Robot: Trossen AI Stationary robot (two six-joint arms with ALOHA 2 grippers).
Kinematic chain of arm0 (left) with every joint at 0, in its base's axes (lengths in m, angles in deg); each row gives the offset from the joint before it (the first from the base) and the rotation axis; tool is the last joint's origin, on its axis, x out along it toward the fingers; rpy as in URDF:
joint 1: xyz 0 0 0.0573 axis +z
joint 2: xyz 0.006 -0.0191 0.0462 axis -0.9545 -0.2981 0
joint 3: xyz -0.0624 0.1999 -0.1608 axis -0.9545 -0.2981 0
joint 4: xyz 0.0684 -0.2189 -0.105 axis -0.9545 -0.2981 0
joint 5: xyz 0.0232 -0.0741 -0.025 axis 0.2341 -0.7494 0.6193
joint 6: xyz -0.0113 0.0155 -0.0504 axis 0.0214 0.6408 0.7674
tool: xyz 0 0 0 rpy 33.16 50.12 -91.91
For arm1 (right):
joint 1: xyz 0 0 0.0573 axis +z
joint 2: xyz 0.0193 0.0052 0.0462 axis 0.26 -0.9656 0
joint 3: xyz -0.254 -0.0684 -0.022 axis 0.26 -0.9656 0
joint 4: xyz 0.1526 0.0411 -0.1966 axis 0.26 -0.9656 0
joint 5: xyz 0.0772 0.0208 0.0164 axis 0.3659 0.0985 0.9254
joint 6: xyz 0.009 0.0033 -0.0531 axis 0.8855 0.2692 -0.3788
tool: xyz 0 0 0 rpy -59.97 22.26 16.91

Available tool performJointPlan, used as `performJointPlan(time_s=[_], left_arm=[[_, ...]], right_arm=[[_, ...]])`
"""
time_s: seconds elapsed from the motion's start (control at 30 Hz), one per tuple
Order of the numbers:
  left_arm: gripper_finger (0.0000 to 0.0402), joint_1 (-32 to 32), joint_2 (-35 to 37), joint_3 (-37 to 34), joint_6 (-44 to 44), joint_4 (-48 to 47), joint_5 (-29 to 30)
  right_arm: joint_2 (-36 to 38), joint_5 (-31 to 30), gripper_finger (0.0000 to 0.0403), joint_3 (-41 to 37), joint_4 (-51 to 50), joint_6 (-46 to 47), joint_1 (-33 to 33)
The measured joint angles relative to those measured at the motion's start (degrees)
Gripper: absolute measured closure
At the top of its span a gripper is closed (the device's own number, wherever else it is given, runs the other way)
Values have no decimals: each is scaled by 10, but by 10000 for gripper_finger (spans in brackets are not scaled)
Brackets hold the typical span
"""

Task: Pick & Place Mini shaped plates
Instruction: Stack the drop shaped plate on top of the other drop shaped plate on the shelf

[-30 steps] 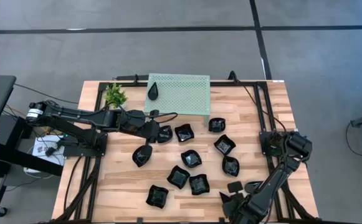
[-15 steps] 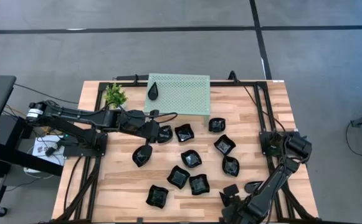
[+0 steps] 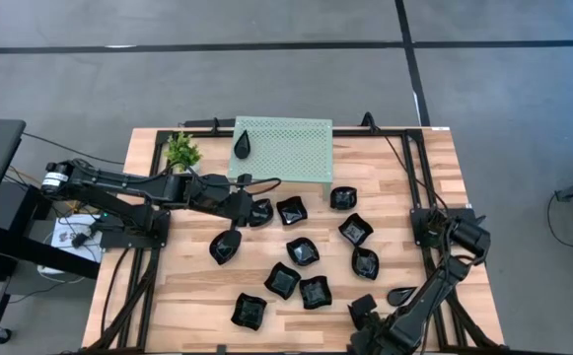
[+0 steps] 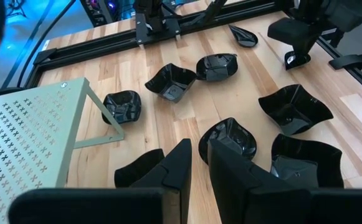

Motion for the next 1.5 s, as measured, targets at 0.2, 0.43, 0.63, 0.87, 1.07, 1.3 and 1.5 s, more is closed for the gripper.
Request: performJointPlan(time_s=[0.2, 0.43, 0.63, 0.87, 1.07, 1.3, 1.5], left_arm=[[346, -2, 0, 0, 0, 19, -9], [346, -27, -14, 1, -2, 88, -88], [344, -71, -43, 1, -2, 108, -82], [346, -118, -24, 1, -2, 112, 10], [341, -141, -30, 1, 0, 104, 14], [334, -176, -35, 0, 11, 102, 75], [332, -180, -30, -2, 12, 48, 189]], right_arm=[[-1, -1, 394, 0, 29, -3, -13], [-4, -3, 396, 23, -5, 59, -60], [13, -21, 400, 71, -67, 36, -113], [61, -61, 401, 100, -113, -22, -163], [84, -163, 401, 100, -118, -87, -205], [82, -265, 401, 100, -53, -200, -296], [82, -265, 400, 100, -34, -234, -343]])
